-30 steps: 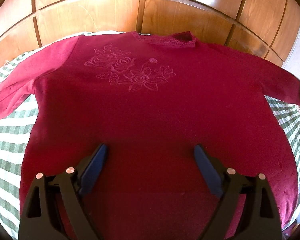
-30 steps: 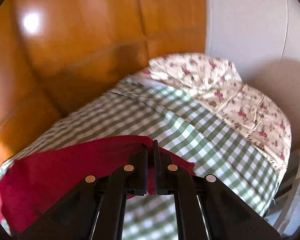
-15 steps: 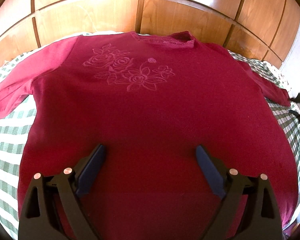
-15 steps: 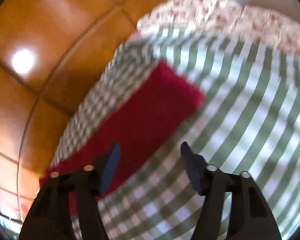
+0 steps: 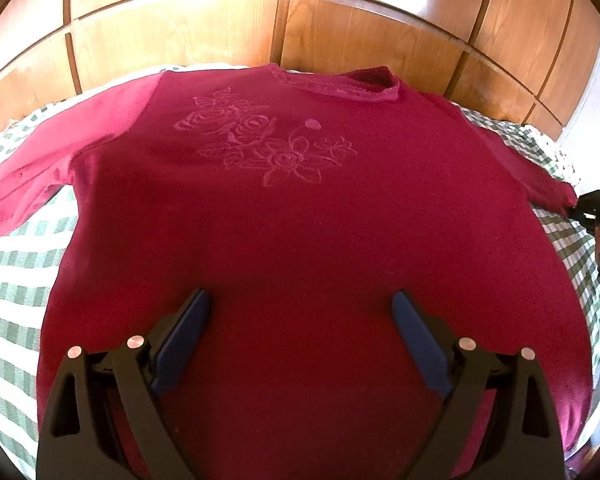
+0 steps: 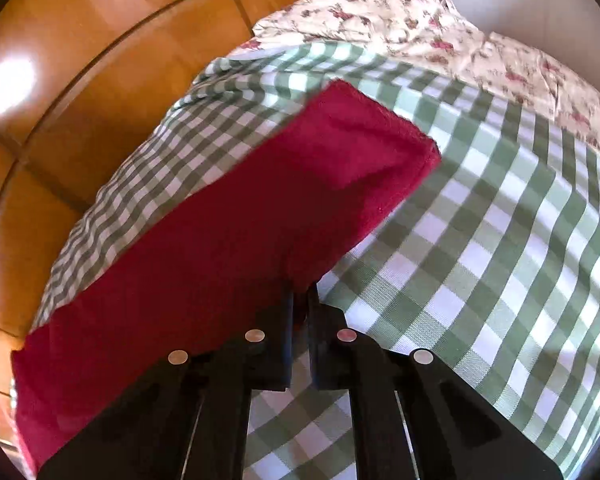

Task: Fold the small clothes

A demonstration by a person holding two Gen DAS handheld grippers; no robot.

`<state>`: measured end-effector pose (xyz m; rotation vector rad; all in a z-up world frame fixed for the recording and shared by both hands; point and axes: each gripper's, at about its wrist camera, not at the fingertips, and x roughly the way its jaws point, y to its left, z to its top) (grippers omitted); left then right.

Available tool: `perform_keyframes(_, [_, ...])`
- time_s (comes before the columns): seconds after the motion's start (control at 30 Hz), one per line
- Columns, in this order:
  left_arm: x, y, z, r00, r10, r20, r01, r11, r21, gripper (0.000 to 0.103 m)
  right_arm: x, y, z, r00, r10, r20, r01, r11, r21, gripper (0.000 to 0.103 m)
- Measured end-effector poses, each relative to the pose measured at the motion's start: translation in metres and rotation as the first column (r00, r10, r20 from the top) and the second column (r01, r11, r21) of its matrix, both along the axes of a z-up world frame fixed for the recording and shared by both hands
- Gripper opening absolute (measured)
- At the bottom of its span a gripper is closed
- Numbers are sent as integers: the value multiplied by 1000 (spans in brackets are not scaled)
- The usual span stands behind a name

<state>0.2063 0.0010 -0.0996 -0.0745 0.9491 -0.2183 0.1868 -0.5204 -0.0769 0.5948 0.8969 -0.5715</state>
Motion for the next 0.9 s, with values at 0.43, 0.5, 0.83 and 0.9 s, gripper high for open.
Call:
perform_keyframes(0.43, [-22,61,25,992,122,-14,-122,978,-168,90,33,159,109,892,401,208,-379,915,-142,5])
perform_keyframes(0.5, [-23,76,30,988,156,-12,-156,967,-201,90,46,208,121,835,501,229,-476,865,-157,5])
perform_keyframes(0.83, [-9,115,41,981,195,-22,-191,920,-342,65,96,428,108,507,820,266,-833,545,-94,7])
perform_keyframes(0.9, [-4,115,42,982,190,-23,-185,916,-356,63,99,445,102,498,824,270,-846,530,-57,42])
